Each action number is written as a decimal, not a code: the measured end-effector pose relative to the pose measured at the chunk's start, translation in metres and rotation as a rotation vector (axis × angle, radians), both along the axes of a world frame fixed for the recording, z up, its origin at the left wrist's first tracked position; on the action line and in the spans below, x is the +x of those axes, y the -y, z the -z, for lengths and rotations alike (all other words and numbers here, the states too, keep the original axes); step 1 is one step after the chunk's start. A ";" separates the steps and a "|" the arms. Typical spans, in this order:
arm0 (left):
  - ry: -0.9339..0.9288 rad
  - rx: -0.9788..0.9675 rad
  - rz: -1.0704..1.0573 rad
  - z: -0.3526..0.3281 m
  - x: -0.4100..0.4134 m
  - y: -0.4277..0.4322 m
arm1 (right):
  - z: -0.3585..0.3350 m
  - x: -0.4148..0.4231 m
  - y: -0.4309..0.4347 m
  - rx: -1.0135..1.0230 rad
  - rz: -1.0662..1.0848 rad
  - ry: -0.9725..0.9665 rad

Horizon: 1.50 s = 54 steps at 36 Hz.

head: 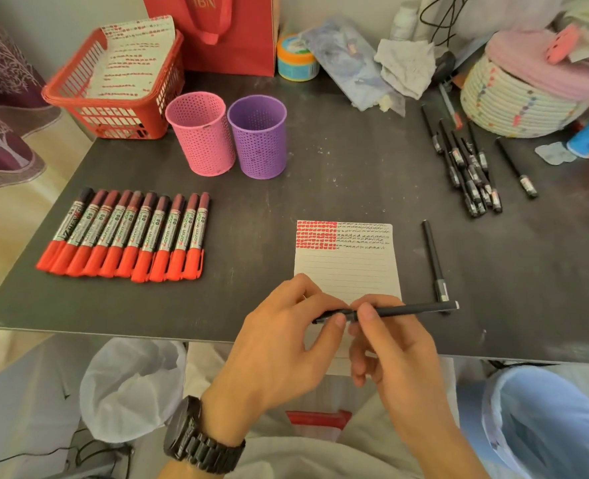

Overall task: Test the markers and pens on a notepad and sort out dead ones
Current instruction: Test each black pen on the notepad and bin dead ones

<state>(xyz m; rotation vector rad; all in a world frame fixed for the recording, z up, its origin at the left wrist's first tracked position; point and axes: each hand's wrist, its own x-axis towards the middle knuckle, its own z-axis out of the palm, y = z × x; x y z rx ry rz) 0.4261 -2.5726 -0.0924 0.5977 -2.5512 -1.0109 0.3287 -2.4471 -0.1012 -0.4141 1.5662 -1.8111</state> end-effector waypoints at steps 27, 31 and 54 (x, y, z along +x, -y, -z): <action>0.041 -0.054 -0.095 0.025 -0.053 0.058 | -0.011 -0.068 0.017 0.005 0.229 -0.058; 0.123 -0.161 -0.056 0.035 -0.053 0.058 | -0.009 -0.074 0.036 0.071 0.168 -0.109; 0.119 -0.140 -0.122 0.041 -0.034 0.044 | 0.028 -0.081 0.073 0.308 0.209 -0.627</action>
